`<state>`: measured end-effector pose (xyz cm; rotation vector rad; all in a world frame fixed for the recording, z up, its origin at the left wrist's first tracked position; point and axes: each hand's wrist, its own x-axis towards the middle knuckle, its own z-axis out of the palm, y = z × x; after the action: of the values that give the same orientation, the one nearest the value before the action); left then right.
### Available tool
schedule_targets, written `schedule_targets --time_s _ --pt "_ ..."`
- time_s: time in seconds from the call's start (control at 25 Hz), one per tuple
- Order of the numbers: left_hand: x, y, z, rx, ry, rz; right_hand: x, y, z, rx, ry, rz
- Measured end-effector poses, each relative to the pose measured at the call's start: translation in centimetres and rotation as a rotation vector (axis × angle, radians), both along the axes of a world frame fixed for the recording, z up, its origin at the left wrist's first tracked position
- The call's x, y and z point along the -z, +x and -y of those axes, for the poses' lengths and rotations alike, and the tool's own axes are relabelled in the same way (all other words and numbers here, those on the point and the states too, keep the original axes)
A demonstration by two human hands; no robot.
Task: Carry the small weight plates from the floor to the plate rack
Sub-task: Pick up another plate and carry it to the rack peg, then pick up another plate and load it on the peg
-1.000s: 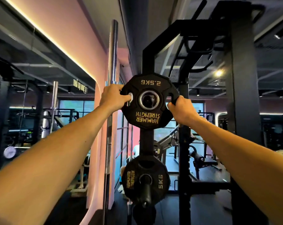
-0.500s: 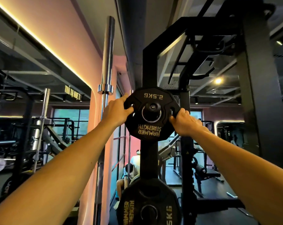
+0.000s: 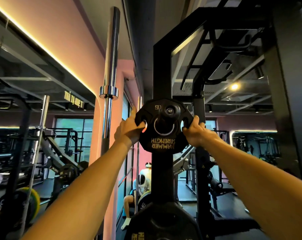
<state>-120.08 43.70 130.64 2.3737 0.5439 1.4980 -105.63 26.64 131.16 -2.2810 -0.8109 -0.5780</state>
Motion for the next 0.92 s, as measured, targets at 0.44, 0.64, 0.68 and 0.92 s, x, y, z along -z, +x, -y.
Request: schedule_targets --time_s 0.44,0.64,0.68,0.92 --pt "8.3 -0.5 8.5 -0.193 0.008 -0.386 7.6 -0.3 9.7 -0.004 -0.121 -0.072" --pt "13.3 6.7 16.7 0.209 0.016 -0.628 15.1 0.6 19.5 0.161 -0.177 -0.178" --pt "14.9 8.2 18.7 0.271 0.028 -0.679 17.3 0.8 22.0 0.194 -0.179 -0.198" --pt "31.1 11.7 33.6 0.671 -0.022 -1.020 33.5 -2.8 38.8 0.411 -0.223 -0.487"
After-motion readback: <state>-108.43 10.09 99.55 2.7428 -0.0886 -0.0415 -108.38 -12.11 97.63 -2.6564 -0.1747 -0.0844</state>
